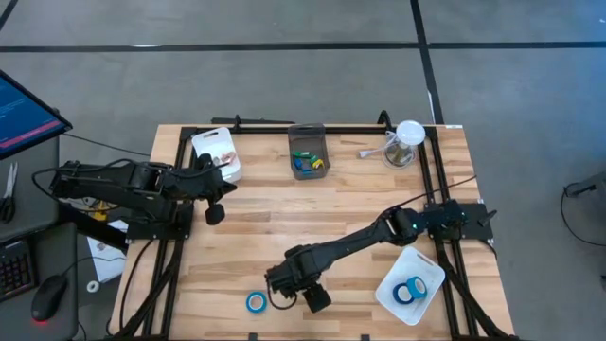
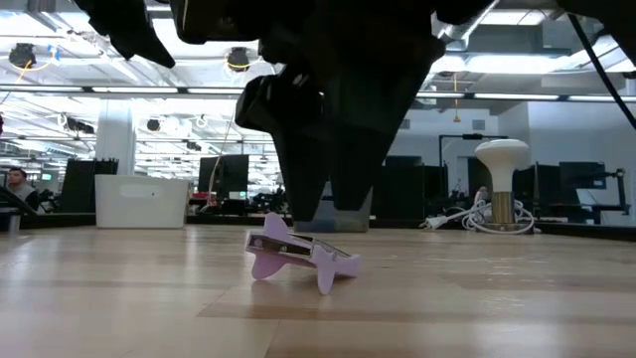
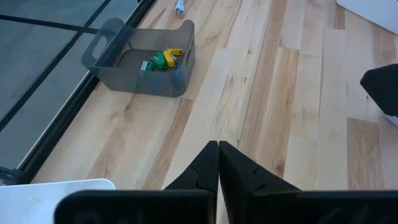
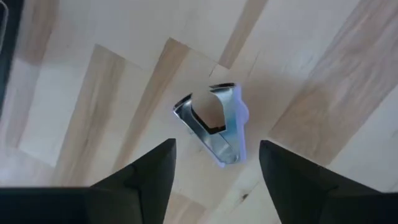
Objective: Pick and place Stapler, Stapler remover, tape
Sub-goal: Put the pink staple remover into the top white bin
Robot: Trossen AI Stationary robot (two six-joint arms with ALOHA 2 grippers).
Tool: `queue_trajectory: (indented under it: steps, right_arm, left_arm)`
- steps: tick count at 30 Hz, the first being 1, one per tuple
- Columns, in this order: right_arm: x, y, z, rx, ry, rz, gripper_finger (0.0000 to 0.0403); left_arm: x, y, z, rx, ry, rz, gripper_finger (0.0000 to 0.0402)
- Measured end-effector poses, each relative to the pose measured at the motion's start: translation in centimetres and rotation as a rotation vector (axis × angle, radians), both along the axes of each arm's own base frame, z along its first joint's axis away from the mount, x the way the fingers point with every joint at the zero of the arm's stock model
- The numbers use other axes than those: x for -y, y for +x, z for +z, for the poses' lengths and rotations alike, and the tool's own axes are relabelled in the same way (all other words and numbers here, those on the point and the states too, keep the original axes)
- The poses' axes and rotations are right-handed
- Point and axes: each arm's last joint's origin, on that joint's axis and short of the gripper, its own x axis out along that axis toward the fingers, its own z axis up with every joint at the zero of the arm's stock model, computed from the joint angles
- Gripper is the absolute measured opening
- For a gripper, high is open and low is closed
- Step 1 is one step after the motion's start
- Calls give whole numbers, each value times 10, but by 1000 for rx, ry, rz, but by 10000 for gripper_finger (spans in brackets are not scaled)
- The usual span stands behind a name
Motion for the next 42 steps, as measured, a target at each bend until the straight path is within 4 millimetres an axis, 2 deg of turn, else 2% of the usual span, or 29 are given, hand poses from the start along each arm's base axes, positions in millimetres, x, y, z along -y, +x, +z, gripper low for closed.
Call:
queue_trajectory:
  steps: [5,14,21,26,35,42]
  right_arm:
    - [-3,1,0,19,6,15,209]
    - [-15,-5,1,17,27,105,157]
    - [-7,-1,1,27,29,107,129]
    - [1,3,1,28,42,88,130]
    - [2,3,0,26,56,110,139]
    - [7,-10,-21,-134,69,106,133]
  left_arm:
    - [0,0,0,-1,0,0,4]
    - [0,0,-1,7,-19,16,4]
    - [0,0,-1,5,-19,16,4]
    - [0,0,-1,5,-19,16,4]
    - [0,0,-1,4,-19,16,4]
    - [0,0,-1,3,-19,16,4]
